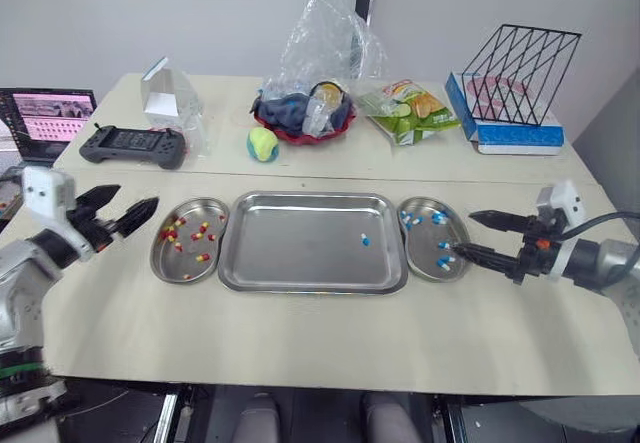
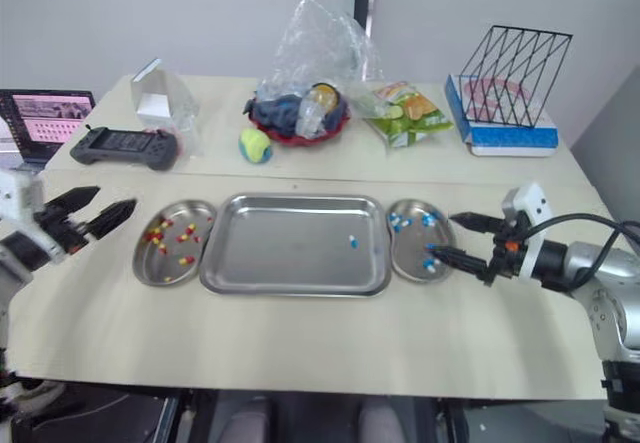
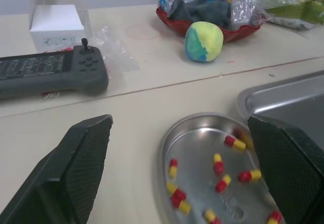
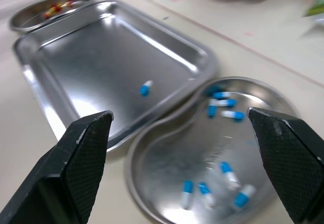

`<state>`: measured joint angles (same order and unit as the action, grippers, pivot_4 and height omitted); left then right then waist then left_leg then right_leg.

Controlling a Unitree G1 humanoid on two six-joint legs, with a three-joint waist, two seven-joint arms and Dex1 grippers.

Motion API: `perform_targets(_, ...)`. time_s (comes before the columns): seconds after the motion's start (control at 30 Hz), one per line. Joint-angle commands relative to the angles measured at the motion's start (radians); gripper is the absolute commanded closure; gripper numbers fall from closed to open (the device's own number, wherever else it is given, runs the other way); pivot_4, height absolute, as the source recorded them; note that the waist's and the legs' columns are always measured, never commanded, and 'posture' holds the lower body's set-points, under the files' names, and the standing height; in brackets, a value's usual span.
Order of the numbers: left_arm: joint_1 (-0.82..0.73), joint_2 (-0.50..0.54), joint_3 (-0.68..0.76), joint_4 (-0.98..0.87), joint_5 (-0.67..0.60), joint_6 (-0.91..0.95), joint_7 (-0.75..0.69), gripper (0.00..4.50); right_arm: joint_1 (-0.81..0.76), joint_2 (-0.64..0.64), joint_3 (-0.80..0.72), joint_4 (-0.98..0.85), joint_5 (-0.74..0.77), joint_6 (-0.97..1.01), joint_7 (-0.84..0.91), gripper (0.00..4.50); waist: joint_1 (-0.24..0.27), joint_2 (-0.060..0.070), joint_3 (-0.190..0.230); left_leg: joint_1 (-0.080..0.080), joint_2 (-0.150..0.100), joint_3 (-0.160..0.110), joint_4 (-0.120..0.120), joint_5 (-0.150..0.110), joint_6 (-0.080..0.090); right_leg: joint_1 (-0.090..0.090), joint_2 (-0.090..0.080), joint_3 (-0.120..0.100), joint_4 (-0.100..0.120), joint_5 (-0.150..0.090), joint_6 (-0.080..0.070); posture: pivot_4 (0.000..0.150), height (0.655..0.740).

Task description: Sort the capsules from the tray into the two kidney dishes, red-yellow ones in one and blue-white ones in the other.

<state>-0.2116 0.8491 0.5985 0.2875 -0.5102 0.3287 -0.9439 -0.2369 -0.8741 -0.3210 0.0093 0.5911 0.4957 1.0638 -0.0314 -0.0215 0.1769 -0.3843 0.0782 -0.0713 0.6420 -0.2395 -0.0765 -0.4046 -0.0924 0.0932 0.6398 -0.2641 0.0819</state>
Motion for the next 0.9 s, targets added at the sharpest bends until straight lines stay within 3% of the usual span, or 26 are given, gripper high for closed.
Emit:
perform_targets(0.03, 0.011, 0.032, 0.113, 0.082, -0.057, -0.037, -0.039, 0.03, -0.022, 0.008, -0.074, 0.096, -0.047, -0.116, -0.047, 0.0, -0.001, 0.0, 0.0, 0.0, 0.0, 0.0, 0.0, 0.0, 0.0, 0.0, 0.0, 0.0, 0.0, 0.0, 0.0, 0.15, 0.738)
perform_targets(0.27, 0.083, 0.032, 0.1, 0.174, -0.002, -0.167, -0.07, 0.03, -0.071, 0.038, -0.11, 0.284, -0.17, -0.346, -0.183, 0.0, -0.006, 0.0, 0.0, 0.0, 0.0, 0.0, 0.0, 0.0, 0.0, 0.0, 0.0, 0.0, 0.001, 0.0, 0.0, 0.15, 0.738)
perform_targets(0.47, 0.121, 0.019, 0.088, 0.193, -0.013, -0.172, -0.094, 0.03, -0.075, 0.05, -0.117, 0.356, -0.209, -0.441, -0.233, 0.0, -0.012, 0.0, 0.0, 0.0, 0.0, 0.0, 0.0, 0.0, 0.0, 0.0, 0.0, 0.0, 0.001, 0.0, 0.0, 0.15, 0.738)
perform_targets(0.6, 0.183, -0.01, 0.091, 0.088, -0.019, -0.184, -0.087, 0.03, -0.043, 0.107, -0.115, 0.332, -0.187, -0.441, -0.252, 0.0, -0.015, 0.0, 0.0, 0.001, 0.0, 0.0, -0.001, 0.0, 0.0, 0.0, 0.0, 0.0, 0.001, 0.0, 0.0, 0.15, 0.738)
perform_targets(0.9, 0.191, 0.007, 0.113, 0.099, -0.019, -0.209, -0.085, 0.03, -0.118, 0.097, -0.097, 0.397, -0.2, -0.435, -0.225, 0.0, -0.014, 0.001, 0.0, 0.001, 0.0, 0.0, -0.001, 0.0, 0.0, 0.001, 0.0, 0.0, 0.002, 0.0, 0.0, 0.15, 0.738)
